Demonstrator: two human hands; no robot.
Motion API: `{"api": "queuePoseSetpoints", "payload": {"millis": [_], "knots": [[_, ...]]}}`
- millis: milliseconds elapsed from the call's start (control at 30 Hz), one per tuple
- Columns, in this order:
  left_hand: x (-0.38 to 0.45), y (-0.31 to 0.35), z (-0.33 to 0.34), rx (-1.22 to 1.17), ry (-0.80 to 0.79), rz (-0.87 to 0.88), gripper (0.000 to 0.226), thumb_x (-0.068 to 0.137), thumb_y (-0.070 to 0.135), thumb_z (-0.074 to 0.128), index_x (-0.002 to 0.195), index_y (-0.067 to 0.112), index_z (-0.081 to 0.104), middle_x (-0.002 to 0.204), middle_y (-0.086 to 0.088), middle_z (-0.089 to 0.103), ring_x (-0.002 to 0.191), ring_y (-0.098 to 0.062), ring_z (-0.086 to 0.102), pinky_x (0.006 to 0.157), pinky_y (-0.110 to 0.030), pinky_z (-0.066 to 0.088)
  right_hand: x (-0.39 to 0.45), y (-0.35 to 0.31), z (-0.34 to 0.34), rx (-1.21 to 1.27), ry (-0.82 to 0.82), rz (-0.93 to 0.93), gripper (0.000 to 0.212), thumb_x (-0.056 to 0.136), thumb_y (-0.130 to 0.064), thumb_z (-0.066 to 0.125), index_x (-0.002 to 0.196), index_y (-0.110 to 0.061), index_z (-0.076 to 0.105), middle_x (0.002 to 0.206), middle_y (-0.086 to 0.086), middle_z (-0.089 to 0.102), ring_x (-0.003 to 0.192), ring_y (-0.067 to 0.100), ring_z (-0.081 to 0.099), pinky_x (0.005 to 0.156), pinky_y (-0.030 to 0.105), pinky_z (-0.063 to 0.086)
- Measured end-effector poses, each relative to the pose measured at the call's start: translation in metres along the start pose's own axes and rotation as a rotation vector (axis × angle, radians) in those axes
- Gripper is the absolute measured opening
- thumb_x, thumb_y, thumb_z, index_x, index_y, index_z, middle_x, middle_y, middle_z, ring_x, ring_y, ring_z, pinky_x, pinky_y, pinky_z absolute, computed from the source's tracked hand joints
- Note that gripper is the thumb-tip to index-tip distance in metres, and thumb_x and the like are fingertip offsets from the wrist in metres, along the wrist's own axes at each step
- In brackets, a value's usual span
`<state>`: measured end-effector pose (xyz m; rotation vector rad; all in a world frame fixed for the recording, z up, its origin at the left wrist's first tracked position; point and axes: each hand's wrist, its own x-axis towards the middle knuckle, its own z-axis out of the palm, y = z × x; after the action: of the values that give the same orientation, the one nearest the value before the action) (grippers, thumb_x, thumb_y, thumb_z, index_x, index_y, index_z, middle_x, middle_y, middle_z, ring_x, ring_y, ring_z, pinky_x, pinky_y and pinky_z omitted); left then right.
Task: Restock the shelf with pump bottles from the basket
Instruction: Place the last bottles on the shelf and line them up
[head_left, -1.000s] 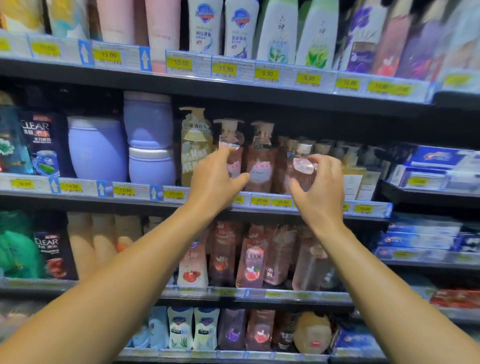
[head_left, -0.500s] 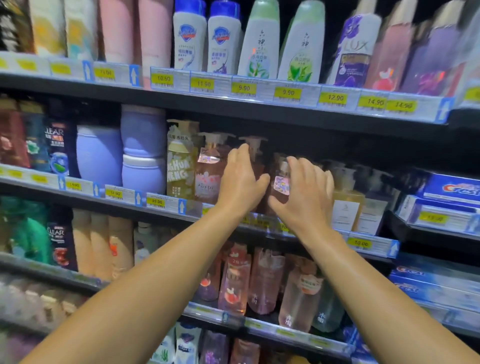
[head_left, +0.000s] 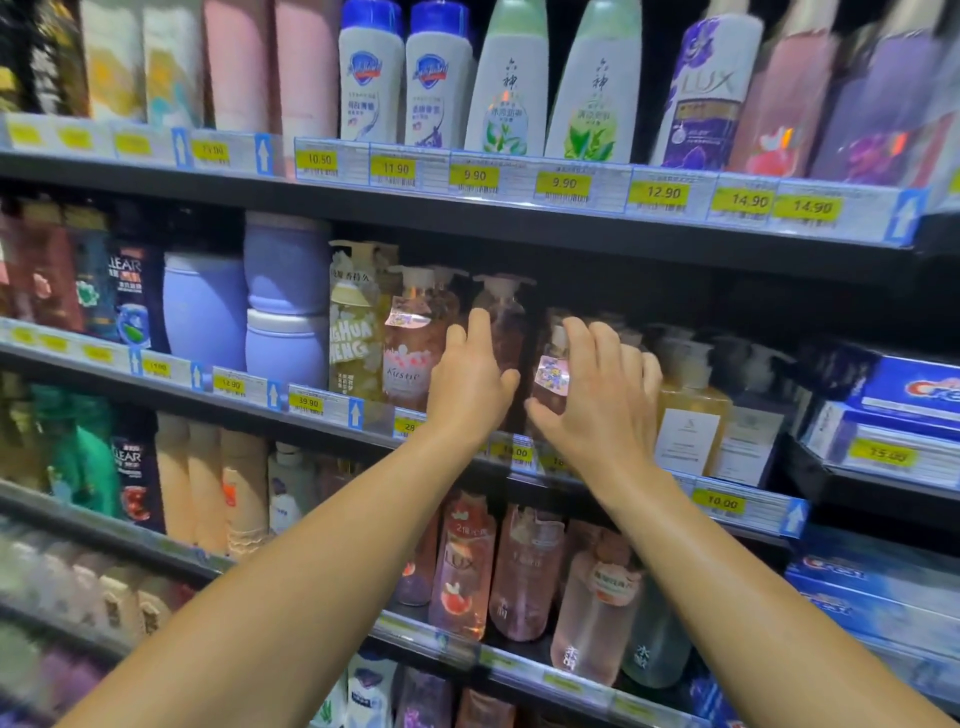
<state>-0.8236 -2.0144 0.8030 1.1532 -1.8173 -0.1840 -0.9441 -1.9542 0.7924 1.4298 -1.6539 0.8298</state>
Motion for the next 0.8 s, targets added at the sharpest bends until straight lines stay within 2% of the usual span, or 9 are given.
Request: {"api": "queuePoseSetpoints", "payload": {"millis": [167,333,567,700,800], "knots": [[-0.002,-0.005,0.005,0.000,0.006,-0.031,0.068,0.090,0.021,0.065,0.144,0.020,0.025,0.122,-0.013,0.045,0.101,-0.036,0.057,0.082,-0.041,0.045,0.000,0.000,0.000,0.020,-0.014,0.000,0.083,0.069,-0.047,0.077,0.138,-0.018,0.042,0.132,0.004,0.049,0.107,0.028,0.053,0.105,0.049,0.031],[-0.004,-0.011,0.003,-0.014,0.023,-0.008,0.072,0.088,0.027,0.069,0.145,0.024,0.025,0.116,-0.011,0.049,0.097,-0.030,0.057,0.085,-0.044,0.049,0.001,-0.001,-0.002,0.033,-0.079,0.005,0.084,0.073,-0.047,0.076,0.142,-0.019,0.037,0.136,0.006,0.044,0.108,0.027,0.053,0.110,0.048,0.025],[-0.006,-0.021,-0.003,-0.047,0.010,0.034,0.086,0.086,0.031,0.072,0.152,0.029,0.018,0.127,-0.009,0.051,0.108,-0.026,0.055,0.089,-0.039,0.047,0.002,-0.001,-0.004,0.038,-0.150,0.026,0.087,0.079,-0.048,0.072,0.148,-0.019,0.026,0.139,0.003,0.040,0.116,0.026,0.049,0.113,0.049,0.017],[-0.010,-0.024,-0.006,-0.076,0.006,0.049,0.090,0.085,0.031,0.073,0.154,0.032,0.015,0.133,-0.007,0.048,0.112,-0.024,0.053,0.087,-0.031,0.041,0.005,-0.003,-0.004,0.043,-0.189,0.035,0.084,0.081,-0.047,0.071,0.146,-0.018,0.027,0.133,0.004,0.042,0.116,0.027,0.049,0.112,0.049,0.018],[-0.012,-0.025,-0.008,-0.086,0.017,0.062,0.091,0.086,0.031,0.073,0.154,0.034,0.014,0.136,-0.005,0.047,0.116,-0.022,0.052,0.091,-0.034,0.043,0.006,-0.004,-0.005,0.034,-0.195,0.042,0.081,0.082,-0.046,0.070,0.145,-0.018,0.027,0.132,0.004,0.043,0.117,0.026,0.049,0.112,0.049,0.019]]}}
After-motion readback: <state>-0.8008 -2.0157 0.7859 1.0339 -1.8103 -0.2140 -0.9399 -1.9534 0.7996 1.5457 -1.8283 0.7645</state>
